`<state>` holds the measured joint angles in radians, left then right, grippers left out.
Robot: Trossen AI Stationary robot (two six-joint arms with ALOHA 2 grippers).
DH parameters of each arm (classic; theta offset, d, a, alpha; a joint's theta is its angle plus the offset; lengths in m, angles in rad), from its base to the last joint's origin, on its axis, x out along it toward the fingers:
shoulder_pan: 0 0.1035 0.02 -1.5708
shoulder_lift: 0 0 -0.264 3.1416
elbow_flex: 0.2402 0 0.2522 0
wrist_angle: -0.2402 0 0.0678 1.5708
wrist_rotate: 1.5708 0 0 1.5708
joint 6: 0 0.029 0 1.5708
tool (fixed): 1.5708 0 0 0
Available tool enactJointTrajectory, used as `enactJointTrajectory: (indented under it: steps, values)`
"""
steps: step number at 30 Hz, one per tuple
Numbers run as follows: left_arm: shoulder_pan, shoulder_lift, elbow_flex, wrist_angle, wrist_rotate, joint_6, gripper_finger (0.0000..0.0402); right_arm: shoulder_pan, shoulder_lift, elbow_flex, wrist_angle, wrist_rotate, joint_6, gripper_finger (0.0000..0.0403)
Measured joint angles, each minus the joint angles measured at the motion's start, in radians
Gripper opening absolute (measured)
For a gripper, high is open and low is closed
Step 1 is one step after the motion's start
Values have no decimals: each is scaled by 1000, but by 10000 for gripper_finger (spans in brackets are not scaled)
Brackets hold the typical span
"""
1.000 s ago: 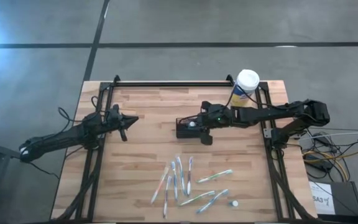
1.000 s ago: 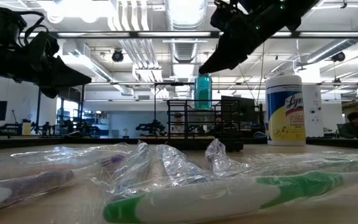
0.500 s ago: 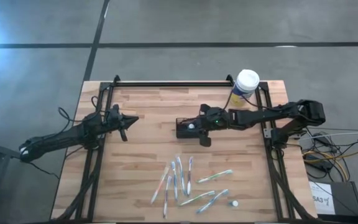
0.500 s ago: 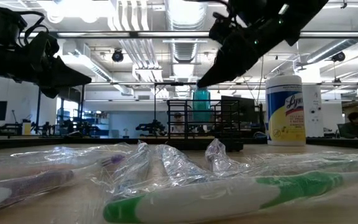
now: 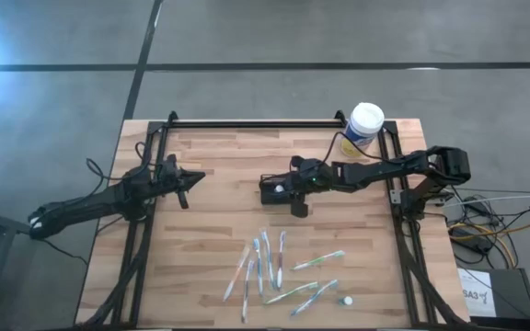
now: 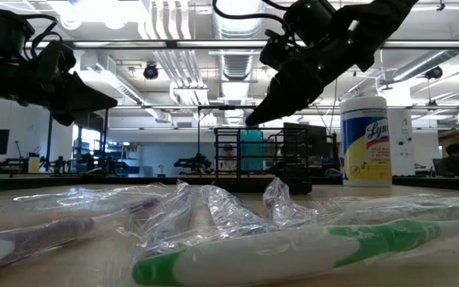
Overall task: Pick & Place toothbrushing station
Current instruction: Put the top blue mouthwash into the black wire organizer
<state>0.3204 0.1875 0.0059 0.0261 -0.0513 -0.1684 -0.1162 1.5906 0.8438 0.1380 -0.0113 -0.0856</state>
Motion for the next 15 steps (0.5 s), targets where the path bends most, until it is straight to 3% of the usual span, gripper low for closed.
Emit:
enactJointTrajectory:
  steps: [15]
  values:
    - [0, 2, 0, 0, 0, 0, 7, -34, 0, 0, -7, -42, 4, 86]
